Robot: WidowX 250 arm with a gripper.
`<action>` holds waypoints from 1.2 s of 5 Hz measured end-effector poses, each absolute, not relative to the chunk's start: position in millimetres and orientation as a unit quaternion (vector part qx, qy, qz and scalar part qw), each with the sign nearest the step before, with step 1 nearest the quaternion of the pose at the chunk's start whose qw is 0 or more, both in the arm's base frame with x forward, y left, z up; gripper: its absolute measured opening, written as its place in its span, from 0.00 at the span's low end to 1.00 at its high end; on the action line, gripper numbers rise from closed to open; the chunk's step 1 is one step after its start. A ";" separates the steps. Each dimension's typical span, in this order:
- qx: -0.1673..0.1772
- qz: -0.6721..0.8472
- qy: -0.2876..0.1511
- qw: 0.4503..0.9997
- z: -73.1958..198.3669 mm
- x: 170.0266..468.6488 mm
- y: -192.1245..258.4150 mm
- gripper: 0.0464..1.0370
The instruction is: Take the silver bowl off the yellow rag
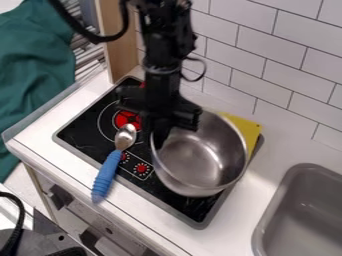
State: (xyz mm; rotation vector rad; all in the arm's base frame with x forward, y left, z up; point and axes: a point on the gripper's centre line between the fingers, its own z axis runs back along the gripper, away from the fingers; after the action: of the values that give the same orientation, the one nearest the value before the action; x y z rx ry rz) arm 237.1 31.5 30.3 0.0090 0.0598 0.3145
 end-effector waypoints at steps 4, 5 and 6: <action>-0.037 0.120 0.125 0.984 -11.5 234.8 39.9 0.01; -0.038 0.122 0.130 0.983 -14.8 236.4 40.1 0.03; -0.037 0.127 0.128 0.983 -14.1 242.0 41.2 0.18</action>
State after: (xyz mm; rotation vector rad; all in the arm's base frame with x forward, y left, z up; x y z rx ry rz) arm 242.0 41.2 -14.1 -0.0754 0.2567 0.2550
